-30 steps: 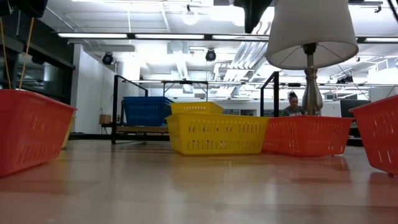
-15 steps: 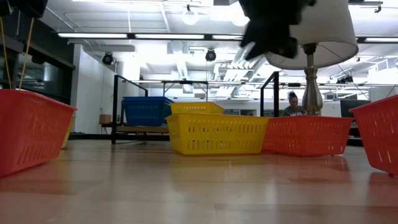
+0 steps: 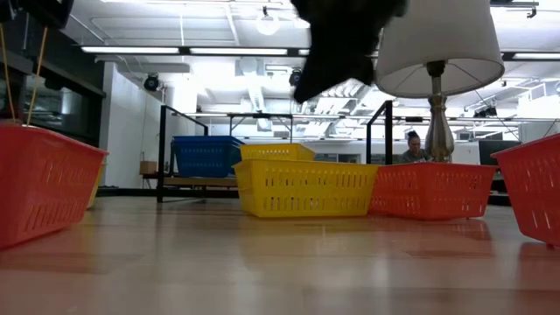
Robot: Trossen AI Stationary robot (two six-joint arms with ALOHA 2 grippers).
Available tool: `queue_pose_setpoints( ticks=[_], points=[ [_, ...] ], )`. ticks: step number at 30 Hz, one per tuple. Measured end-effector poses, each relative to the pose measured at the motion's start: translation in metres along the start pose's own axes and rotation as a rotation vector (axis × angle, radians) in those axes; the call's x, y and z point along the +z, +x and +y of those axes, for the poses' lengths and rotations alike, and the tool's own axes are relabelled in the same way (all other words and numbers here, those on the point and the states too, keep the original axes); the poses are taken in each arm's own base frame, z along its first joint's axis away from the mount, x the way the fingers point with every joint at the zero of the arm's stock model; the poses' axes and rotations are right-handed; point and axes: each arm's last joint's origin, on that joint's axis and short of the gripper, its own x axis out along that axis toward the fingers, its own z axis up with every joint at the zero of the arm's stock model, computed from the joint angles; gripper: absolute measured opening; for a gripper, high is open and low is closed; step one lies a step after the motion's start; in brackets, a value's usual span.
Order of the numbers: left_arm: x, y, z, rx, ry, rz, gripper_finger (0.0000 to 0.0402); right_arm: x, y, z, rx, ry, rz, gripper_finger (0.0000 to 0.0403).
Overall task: Stack baskets on shelf by color
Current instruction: Stack the right yellow bin on the yellow bin on the shelf
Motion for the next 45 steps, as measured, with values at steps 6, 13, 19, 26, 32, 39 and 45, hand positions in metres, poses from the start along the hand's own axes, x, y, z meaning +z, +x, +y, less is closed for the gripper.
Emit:
queue_pose_setpoints(
  ticks=[6, 13, 19, 26, 32, 39, 45],
  points=[
    [0.000, 0.003, 0.001, -0.010, -0.001, 0.006, 0.0000, 0.015, 0.045, -0.002, -0.065, -0.089, 0.038, 0.0007],
    [0.000, 0.003, 0.001, -0.014, -0.009, 0.007, 0.0000, 0.018, 0.081, -0.013, -0.135, -0.109, 0.132, 0.0001],
    [0.000, 0.003, 0.001, -0.014, -0.008, 0.007, 0.0000, 0.016, 0.093, -0.012, -0.063, -0.082, 0.148, 0.0000],
    [0.000, 0.003, 0.001, -0.014, -0.009, 0.007, 0.0000, 0.020, 0.091, 0.007, 0.120, -0.109, 0.091, 0.0000],
    [0.000, 0.003, 0.001, -0.014, -0.009, 0.007, 0.0000, 0.017, 0.085, 0.029, 0.297, -0.167, 0.075, 0.0000],
    [0.000, 0.003, 0.001, -0.014, -0.016, 0.007, 0.0000, 0.005, 0.047, 0.032, 0.135, -0.235, 0.173, 0.0000],
    [0.000, 0.003, 0.001, -0.014, -0.015, 0.008, 0.0000, 0.001, 0.008, 0.009, -0.231, -0.172, 0.169, 0.0000]
  ],
)
